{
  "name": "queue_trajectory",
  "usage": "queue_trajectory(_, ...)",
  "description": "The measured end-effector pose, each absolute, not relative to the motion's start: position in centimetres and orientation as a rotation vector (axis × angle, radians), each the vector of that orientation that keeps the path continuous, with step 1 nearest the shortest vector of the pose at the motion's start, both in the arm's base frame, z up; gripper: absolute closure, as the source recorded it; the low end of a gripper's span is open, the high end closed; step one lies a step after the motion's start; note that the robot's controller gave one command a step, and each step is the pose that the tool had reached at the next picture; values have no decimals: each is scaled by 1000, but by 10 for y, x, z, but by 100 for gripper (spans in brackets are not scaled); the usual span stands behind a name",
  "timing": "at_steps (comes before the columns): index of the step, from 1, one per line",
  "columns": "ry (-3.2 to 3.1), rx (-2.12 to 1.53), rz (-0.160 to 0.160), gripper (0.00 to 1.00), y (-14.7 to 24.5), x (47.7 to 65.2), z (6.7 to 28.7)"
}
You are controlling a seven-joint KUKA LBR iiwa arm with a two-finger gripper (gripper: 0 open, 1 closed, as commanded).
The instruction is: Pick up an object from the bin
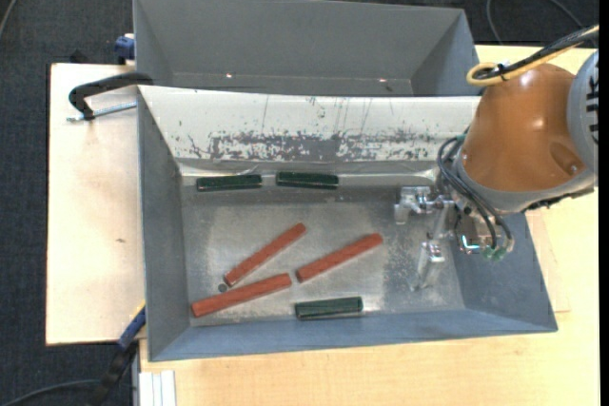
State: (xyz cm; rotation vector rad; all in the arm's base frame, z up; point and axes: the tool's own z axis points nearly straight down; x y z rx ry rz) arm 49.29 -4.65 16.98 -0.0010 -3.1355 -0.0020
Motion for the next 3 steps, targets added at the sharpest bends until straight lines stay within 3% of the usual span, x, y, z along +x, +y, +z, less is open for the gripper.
queue_trajectory(1,-3144,1,-1,100,-46,495,174)
queue_trajectory(2,-3144,2,0,0,-46,495,174)
queue_trajectory(3,-3138,27,-5,0,-5,534,66)
